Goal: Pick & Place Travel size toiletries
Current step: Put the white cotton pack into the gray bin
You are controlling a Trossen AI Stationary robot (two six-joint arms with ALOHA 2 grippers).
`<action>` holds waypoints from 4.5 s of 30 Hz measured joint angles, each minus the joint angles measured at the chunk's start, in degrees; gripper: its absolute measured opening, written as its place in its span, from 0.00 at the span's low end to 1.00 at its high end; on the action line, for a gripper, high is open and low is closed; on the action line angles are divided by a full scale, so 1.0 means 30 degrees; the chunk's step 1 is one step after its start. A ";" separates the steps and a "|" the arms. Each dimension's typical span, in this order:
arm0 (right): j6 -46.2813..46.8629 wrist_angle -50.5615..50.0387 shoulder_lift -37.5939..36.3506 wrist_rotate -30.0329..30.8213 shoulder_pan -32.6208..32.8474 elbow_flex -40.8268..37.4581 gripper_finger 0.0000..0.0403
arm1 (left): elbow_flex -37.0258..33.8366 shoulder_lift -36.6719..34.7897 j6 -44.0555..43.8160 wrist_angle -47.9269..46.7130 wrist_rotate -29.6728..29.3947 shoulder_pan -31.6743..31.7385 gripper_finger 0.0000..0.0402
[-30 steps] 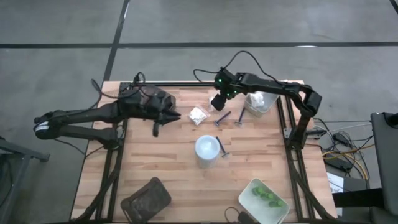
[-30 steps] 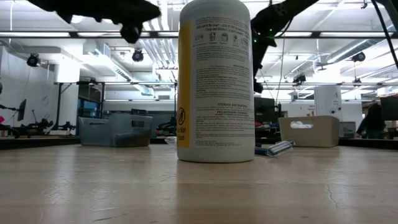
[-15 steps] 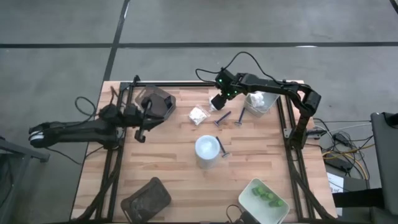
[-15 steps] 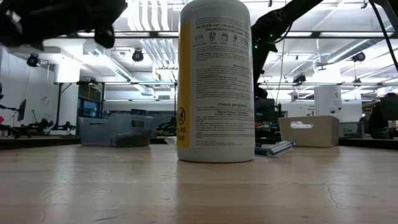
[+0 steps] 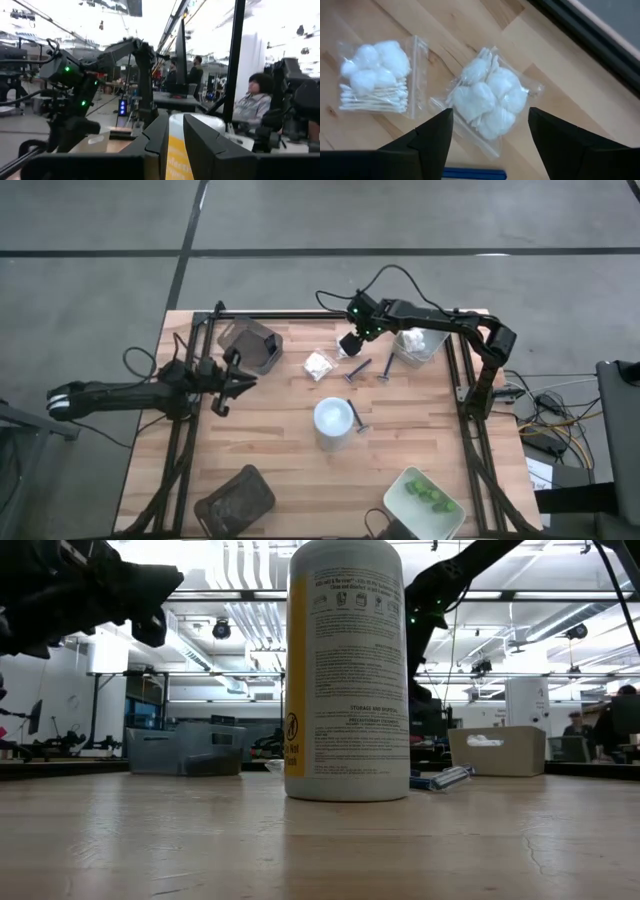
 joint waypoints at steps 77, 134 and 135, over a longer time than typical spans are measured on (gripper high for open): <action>-0.1442 0.5620 0.0007 0.0086 0.0685 -0.5680 0.60 | -0.0066 -0.1839 0.2069 -0.3642 -0.1413 0.0080 0.16; -0.2440 -0.3148 -0.7495 -0.0607 -0.3402 -0.0380 0.02 | -0.0066 -0.1829 0.2069 -0.3644 -0.1413 0.0074 0.16; -0.2357 -0.3167 -0.7769 -0.0310 -0.3685 -0.0526 0.02 | -0.0066 -0.1832 0.2069 -0.3644 -0.1413 0.0076 0.16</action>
